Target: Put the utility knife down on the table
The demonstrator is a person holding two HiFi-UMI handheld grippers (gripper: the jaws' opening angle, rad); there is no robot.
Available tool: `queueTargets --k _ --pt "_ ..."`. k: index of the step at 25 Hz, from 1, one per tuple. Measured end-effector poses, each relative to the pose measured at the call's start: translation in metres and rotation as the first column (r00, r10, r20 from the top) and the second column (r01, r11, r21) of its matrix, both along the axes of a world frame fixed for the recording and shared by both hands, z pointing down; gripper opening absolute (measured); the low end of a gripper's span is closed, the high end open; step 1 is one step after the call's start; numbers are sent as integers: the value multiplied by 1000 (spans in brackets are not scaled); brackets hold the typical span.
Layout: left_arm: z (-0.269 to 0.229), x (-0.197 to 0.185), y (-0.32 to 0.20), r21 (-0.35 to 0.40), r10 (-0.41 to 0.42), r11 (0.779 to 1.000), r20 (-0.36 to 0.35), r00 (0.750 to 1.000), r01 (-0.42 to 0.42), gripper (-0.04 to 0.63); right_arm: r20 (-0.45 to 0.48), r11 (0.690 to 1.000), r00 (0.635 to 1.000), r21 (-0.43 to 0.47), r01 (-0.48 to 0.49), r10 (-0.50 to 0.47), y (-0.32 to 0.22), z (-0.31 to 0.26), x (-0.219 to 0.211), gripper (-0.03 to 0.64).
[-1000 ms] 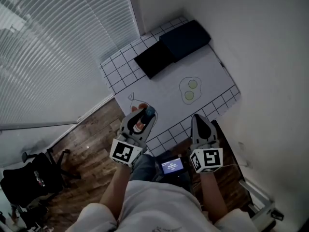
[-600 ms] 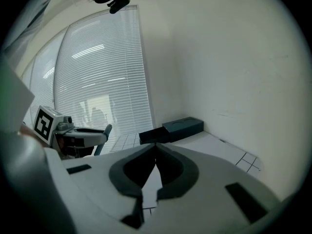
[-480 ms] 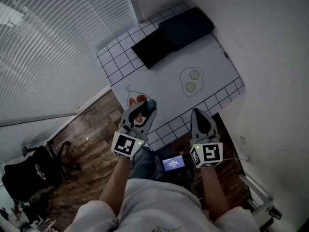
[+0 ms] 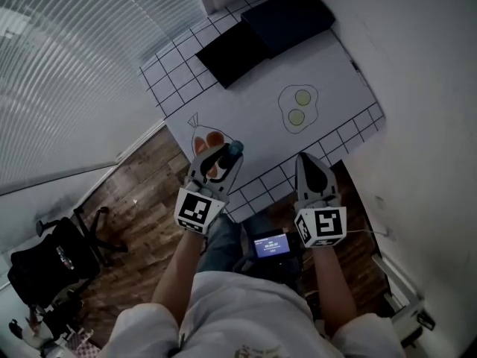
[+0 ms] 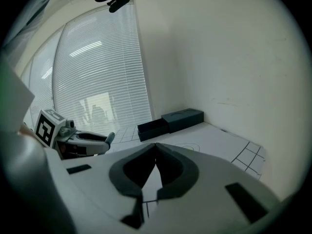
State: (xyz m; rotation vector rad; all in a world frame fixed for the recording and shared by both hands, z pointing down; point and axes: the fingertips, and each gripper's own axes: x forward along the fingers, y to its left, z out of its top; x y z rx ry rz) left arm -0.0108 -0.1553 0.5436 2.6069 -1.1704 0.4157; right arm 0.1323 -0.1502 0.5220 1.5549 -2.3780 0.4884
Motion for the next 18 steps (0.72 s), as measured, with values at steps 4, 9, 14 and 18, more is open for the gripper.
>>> queueTargets --k 4,9,14,18 --pt "18 0 -3 -26 15 1000 27 1000 -14 145 0 1000 1000 -10 -4 4 -1 10 0 8" --pt "44 5 -5 -70 25 997 50 998 -22 146 -1 1000 1000 -27 -15 15 -2 20 7 8" --pt "59 10 -4 -104 24 994 53 998 -18 145 7 999 1000 -43 -16 16 -4 29 5 8" --pt "66 12 -5 -119 19 993 50 999 -13 145 6 998 1000 -56 -9 9 -5 38 3 8"
